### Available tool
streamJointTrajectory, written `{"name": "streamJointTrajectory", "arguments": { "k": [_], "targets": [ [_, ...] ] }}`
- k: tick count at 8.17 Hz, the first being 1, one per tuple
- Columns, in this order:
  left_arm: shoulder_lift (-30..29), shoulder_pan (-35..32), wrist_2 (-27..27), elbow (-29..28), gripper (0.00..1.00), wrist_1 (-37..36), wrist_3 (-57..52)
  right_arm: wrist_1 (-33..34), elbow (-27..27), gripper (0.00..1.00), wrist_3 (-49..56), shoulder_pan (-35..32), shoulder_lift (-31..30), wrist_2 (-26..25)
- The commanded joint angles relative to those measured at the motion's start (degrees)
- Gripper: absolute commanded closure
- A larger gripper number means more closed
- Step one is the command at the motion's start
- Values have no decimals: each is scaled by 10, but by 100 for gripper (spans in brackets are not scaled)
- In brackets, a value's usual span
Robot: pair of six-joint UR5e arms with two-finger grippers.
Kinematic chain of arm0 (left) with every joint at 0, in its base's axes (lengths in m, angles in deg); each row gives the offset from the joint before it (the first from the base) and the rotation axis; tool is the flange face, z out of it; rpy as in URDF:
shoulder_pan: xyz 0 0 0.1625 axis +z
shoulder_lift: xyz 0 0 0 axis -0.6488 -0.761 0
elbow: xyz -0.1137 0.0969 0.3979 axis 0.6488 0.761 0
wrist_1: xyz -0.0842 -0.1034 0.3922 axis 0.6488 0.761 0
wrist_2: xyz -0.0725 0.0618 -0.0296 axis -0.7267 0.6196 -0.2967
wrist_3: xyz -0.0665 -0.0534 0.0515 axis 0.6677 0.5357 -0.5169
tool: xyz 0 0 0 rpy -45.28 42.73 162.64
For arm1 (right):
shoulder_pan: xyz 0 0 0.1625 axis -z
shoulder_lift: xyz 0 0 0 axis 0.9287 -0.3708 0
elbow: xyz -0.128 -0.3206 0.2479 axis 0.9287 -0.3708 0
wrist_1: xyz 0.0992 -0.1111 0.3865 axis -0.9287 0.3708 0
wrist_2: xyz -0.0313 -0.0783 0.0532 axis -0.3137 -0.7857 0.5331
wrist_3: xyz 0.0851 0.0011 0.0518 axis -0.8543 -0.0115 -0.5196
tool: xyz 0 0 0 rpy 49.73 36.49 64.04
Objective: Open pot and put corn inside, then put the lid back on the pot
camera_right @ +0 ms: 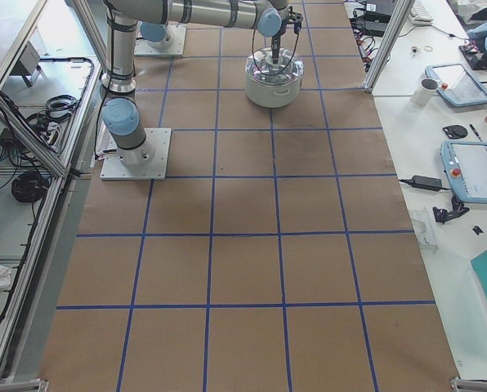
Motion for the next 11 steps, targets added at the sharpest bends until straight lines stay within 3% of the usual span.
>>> {"name": "streamJointTrajectory", "arguments": {
  "k": [1, 6, 8, 11],
  "targets": [
    [1, -37, -7, -6, 100, -3, 24, -71, -22, 100, 63, 27, -60, 0],
    [-7, -136, -112, -47, 100, -17, 206, -287, -22, 100, 299, 240, -218, 19],
    [-28, -173, -180, -47, 100, -76, 238, -314, -16, 100, 310, 249, -226, 19],
    [-82, -193, -183, -45, 100, -160, 229, -319, -15, 100, 309, 249, -227, 15]
  ]
}}
